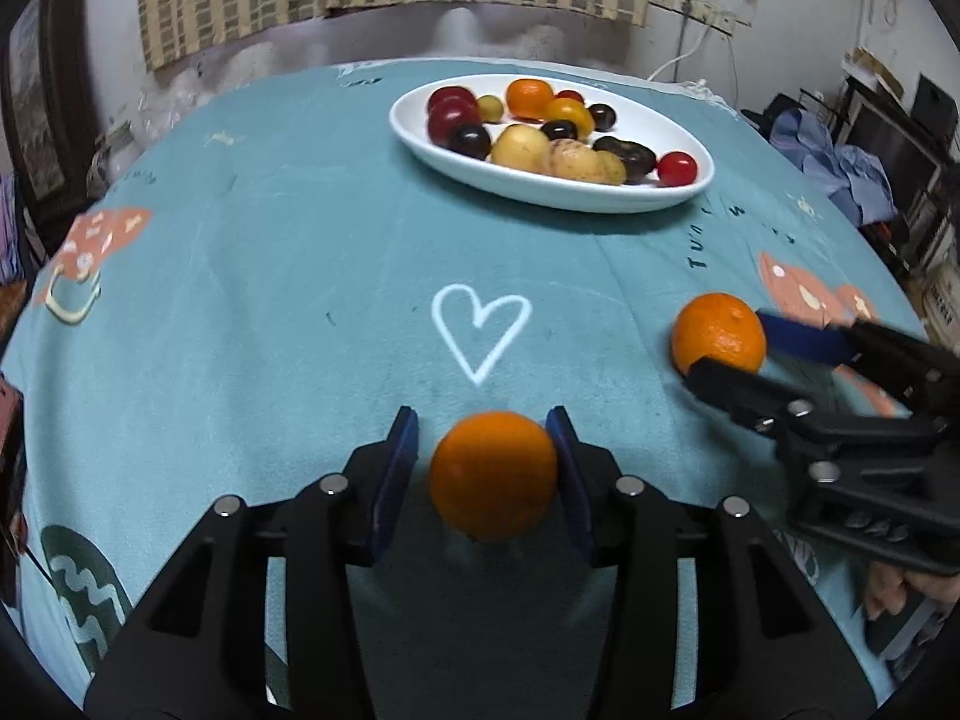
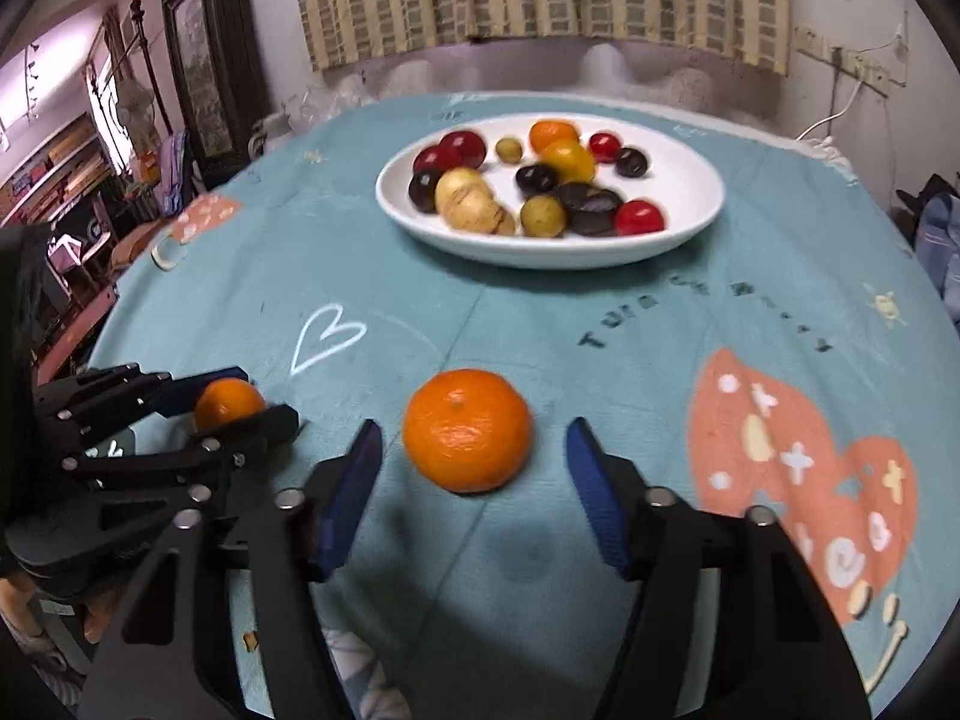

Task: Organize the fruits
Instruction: 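Carry both mandarins to the white plate and open both grippers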

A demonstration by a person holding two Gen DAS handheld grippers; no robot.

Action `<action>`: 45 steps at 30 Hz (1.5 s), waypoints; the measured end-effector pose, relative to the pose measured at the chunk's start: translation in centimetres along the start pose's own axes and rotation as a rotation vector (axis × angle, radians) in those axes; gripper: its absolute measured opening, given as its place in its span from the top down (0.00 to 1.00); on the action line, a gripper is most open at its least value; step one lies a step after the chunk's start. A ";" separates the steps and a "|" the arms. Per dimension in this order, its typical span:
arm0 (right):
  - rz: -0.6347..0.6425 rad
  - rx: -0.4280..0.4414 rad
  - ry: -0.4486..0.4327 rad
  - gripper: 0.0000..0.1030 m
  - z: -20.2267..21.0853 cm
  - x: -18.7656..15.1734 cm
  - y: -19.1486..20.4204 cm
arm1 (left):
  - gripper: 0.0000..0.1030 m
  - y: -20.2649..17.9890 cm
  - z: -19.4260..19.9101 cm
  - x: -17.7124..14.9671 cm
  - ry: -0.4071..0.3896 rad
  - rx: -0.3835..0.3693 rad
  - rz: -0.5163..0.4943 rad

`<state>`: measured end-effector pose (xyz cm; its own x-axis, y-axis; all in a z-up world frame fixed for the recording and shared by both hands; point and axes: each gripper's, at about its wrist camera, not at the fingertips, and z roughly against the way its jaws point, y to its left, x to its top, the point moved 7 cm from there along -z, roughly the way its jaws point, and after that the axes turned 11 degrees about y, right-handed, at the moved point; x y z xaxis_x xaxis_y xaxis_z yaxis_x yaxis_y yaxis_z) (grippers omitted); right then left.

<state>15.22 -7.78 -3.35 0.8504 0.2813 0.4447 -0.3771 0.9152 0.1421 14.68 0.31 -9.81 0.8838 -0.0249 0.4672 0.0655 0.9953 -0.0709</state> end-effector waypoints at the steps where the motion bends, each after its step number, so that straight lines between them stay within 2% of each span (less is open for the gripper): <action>1: -0.002 0.005 0.008 0.55 -0.2 0.0 0.0 | 0.56 0.1 0.0 0.0 0.002 -0.006 0.008; 7: -0.044 0.042 -0.009 0.58 0.4 -0.3 -0.7 | 0.54 -0.4 -0.3 -0.3 -0.001 0.037 -0.020; 10: -0.068 0.062 -0.016 0.58 1.1 -0.7 -1.2 | 0.52 -0.2 -0.2 -0.3 -0.002 0.017 -0.011; 12: -0.082 0.066 -0.019 0.58 1.4 -1.0 -1.6 | 0.45 -0.3 -0.2 -0.4 -0.001 -0.006 -0.013; 14: -0.094 0.071 -0.014 0.58 1.5 -1.2 -1.8 | 0.29 -1.1 -0.3 -0.5 0.009 -0.013 -0.047; 15: -0.096 0.073 -0.013 0.58 1.4 -1.3 -1.9 | 0.27 -1.4 -0.5 -0.6 0.014 -0.002 -0.063; 16: -0.097 0.075 -0.011 0.58 1.4 -1.3 -1.9 | 0.20 -1.7 -0.6 -0.7 0.021 0.036 -0.084; 17: -0.095 0.075 -0.011 0.58 1.4 -1.3 -1.8 | 0.08 -1.5 -0.6 -0.8 0.022 0.088 -0.076; 18: -0.093 0.075 -0.012 0.58 1.4 -1.3 -1.8 | 0.08 -1.2 -0.4 -0.9 0.019 0.108 -0.067; 20: -0.094 0.077 -0.011 0.58 1.4 -1.3 -1.8 | 0.15 -0.8 0.1 -1.0 0.003 0.070 -0.043; 21: -0.097 0.081 -0.011 0.58 1.4 -1.3 -1.8 | 0.20 -0.7 0.5 -1.2 -0.003 0.028 -0.024; 23: -0.102 0.087 -0.009 0.58 1.4 -1.4 -1.8 | 0.51 -0.5 1.0 -1.5 -0.009 -0.020 -0.010; 25: -0.104 0.089 -0.007 0.58 1.4 -1.4 -1.8 | 0.62 -0.3 1.0 -1.5 -0.006 -0.045 0.002; 33: -0.119 0.103 -0.010 0.58 1.6 -1.4 -2.0 | 0.62 -0.8 1.4 -1.4 -0.027 -0.111 0.004; 36: -0.130 0.108 -0.025 0.58 2.1 -1.2 -2.3 | 0.62 -1.0 1.8 -1.1 -0.051 -0.101 -0.004; 40: -0.162 0.117 -0.088 0.58 4.2 -0.8 -3.4 | 0.62 -1.5 3.1 -0.6 -0.106 -0.102 -0.016; 42: -0.179 0.115 -0.125 0.58 5.5 -0.6 -4.0 | 0.62 -2.0 3.7 0.2 -0.121 -0.135 -0.018; 45: -0.218 0.117 -0.192 0.58 7.8 -0.3 -5.3 | 0.62 -3.0 4.4 2.9 -0.143 -0.160 -0.034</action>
<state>14.11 -14.99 2.68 0.8354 0.0120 0.5495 -0.2422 0.9055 0.3485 14.97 -2.30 -4.35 0.8058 -0.0329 0.5912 0.1768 0.9663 -0.1871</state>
